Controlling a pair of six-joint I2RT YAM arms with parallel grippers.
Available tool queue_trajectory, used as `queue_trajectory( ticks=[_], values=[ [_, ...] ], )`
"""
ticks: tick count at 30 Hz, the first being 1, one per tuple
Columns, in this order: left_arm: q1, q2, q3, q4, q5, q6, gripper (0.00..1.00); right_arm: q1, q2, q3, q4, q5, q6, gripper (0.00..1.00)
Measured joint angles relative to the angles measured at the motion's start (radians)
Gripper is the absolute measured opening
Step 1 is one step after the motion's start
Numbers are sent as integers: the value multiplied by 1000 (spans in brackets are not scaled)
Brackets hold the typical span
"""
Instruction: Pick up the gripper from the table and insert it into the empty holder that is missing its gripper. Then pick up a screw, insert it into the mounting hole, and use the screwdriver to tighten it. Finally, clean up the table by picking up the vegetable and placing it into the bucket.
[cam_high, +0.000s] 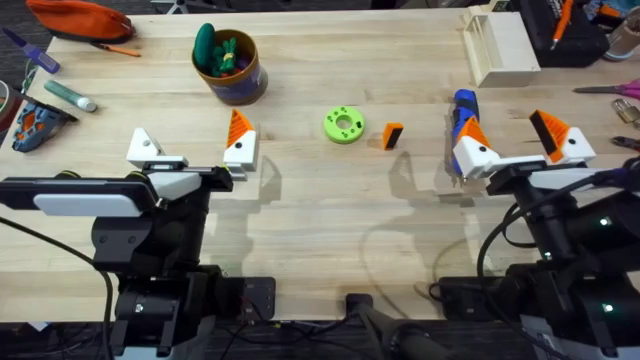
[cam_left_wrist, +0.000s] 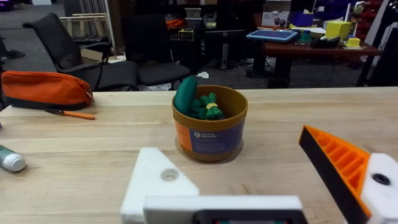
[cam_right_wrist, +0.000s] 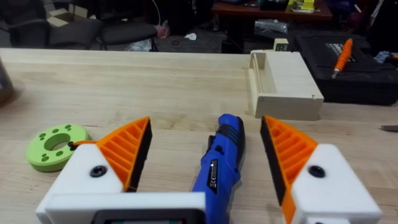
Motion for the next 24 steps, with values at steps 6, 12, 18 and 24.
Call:
queue_trajectory(
  ticks=[6, 12, 18, 24],
  values=[
    [0, 0, 0, 0, 0, 0, 985, 0, 0, 0, 0, 0, 0, 992],
    [0, 0, 0, 10, 0, 0, 985, 0, 0, 0, 7, 0, 0, 992],
    [0, 0, 3, 86, 0, 0, 985, 0, 2, 0, 193, 0, 0, 993],
    [0, 1, 122, -64, 0, 0, 985, 0, 2, 44, 225, 0, 0, 993]
  ],
)
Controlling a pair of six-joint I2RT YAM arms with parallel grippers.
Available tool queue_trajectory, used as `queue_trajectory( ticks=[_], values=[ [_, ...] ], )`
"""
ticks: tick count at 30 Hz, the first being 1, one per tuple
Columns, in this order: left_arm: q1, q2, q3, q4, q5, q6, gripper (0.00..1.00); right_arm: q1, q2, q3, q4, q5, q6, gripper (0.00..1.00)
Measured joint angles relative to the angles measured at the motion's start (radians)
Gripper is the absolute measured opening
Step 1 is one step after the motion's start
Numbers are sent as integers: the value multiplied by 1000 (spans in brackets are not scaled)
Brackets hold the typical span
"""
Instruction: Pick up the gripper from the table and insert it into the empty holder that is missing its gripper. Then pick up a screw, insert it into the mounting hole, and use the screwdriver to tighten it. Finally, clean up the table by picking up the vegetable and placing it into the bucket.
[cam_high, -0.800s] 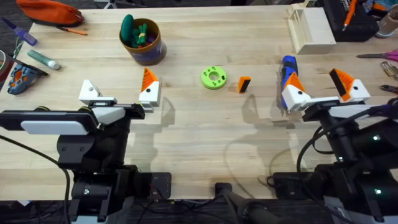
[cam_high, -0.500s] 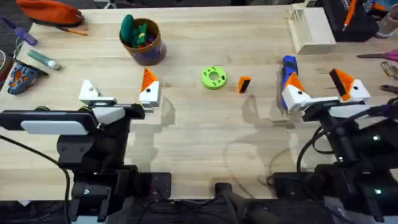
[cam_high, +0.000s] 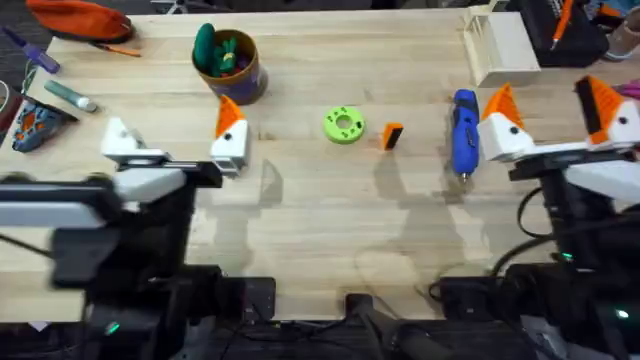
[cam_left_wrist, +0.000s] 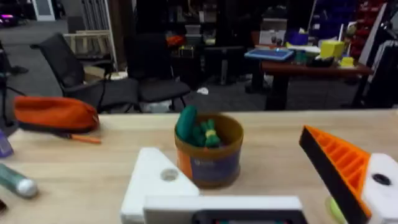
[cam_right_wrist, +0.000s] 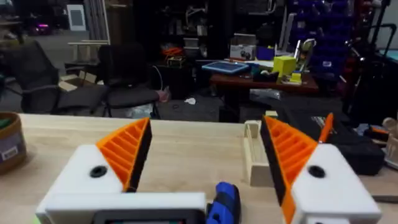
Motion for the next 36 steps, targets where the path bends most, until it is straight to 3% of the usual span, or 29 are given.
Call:
queue_trajectory(
  ticks=[5, 9, 18, 27, 36],
  values=[
    [0, 73, 229, -146, -1, 14, 986, 0, 55, 173, -110, 0, 0, 992],
    [0, 222, 442, -317, -2, 28, 986, 0, 158, 370, -288, 0, 0, 992],
    [0, 641, 818, -670, -2, 35, 986, 0, 532, 799, -747, 0, 0, 992],
    [0, 960, 985, -875, -1, 35, 985, 0, 873, 1037, -1103, 0, 0, 991],
    [0, 1136, 999, -922, -1, 35, 985, 0, 1075, 1068, -1214, 0, 0, 993]
  ],
)
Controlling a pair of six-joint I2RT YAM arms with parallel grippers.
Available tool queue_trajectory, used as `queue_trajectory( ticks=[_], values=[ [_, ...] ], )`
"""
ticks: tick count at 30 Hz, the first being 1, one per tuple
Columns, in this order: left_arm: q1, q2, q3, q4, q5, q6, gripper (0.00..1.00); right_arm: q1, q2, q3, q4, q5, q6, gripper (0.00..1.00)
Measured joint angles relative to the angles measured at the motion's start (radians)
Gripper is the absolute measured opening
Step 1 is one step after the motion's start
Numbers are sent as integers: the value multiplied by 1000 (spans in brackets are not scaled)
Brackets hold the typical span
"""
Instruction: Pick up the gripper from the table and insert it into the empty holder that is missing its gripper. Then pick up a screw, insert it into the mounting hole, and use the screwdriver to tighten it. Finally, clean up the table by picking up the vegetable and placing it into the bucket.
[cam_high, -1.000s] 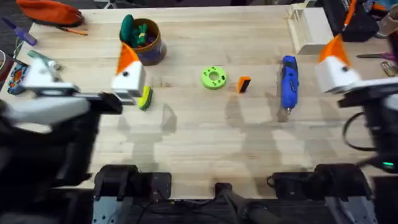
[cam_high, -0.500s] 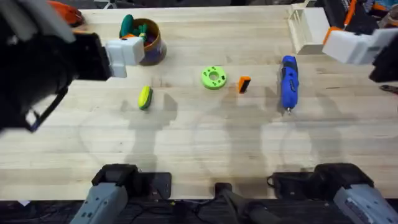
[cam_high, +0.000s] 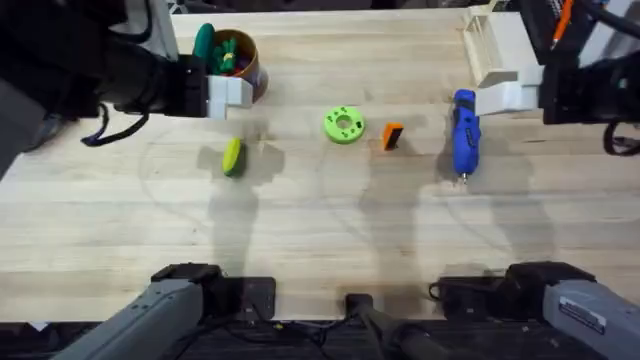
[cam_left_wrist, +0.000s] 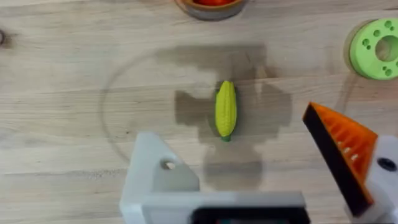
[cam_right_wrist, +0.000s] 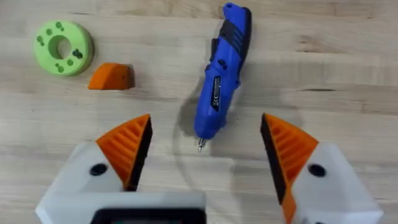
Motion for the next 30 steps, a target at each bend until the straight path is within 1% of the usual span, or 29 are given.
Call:
queue_trajectory(
  ticks=[8, 10, 11, 15, 17, 18, 20, 25, 27, 30],
  values=[
    [0, 56, 0, -23, 0, 0, 985, 0, 51, 0, 0, 0, 0, 993],
    [11, 64, 0, -43, 8, 11, 985, 0, 56, 0, 0, 0, 0, 992],
    [22, 71, 1, -55, 20, 20, 985, 0, 56, 0, -1, 0, 0, 992],
    [102, 134, 1, -82, 99, 61, 985, 0, 56, 0, -1, 0, 0, 992],
    [123, 181, 1, -84, 117, 77, 985, 0, 56, 0, -1, 0, 0, 992],
    [122, 206, 1, -81, 124, 85, 985, 0, 56, 0, -1, 0, 0, 992],
    [102, 261, 1, -77, 126, 98, 985, 0, 56, 0, -1, 0, 0, 992],
    [18, 399, 1, -59, 77, 92, 985, 0, 56, 0, -1, 0, 0, 992],
    [7, 440, 1, -59, 69, 92, 985, 0, 56, 0, -2, 0, 0, 993],
    [11, 484, 1, -43, 51, 89, 985, 0, 56, 0, -2, 0, 0, 992]
  ],
)
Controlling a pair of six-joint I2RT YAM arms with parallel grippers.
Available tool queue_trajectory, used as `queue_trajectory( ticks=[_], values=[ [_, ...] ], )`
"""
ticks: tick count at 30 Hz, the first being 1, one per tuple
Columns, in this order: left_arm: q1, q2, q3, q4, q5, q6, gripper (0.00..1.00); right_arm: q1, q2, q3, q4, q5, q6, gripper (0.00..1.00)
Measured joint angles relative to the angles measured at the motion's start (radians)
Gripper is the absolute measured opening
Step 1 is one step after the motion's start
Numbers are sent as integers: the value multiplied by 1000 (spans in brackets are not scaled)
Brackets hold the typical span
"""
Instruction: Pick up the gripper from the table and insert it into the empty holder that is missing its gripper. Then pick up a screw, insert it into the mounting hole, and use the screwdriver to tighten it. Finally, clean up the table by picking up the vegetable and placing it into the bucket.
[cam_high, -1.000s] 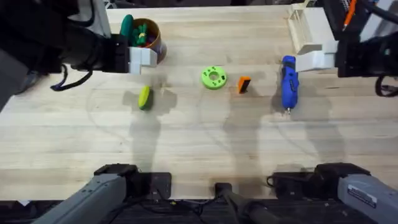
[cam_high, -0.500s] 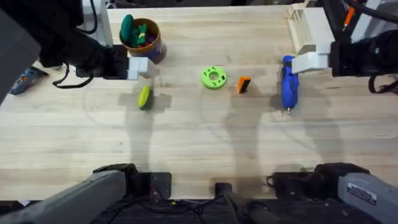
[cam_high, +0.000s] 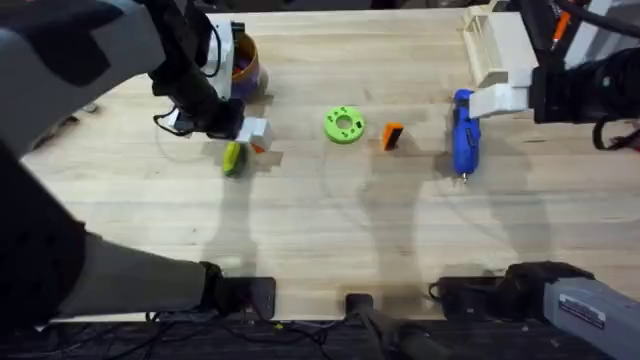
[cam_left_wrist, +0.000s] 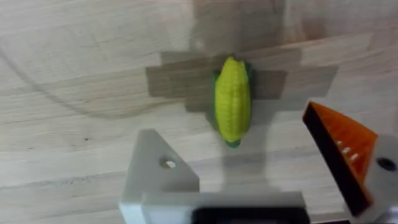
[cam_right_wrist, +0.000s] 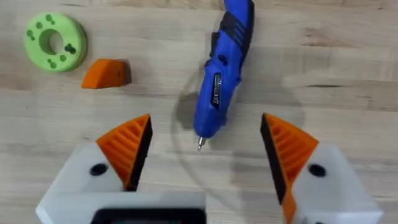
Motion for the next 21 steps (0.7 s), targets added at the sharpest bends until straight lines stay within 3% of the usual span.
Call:
queue_trajectory(
  ticks=[16, 18, 21],
  values=[
    [30, 137, 0, 34, -51, 3, 967, 0, 0, 0, -1, 0, 0, 994],
    [30, 138, 0, 33, -49, 4, 901, 0, 0, 0, -1, 0, 0, 993],
    [30, 138, 0, 34, -48, 5, 718, 0, 0, 0, -1, 0, 0, 992]
  ],
)
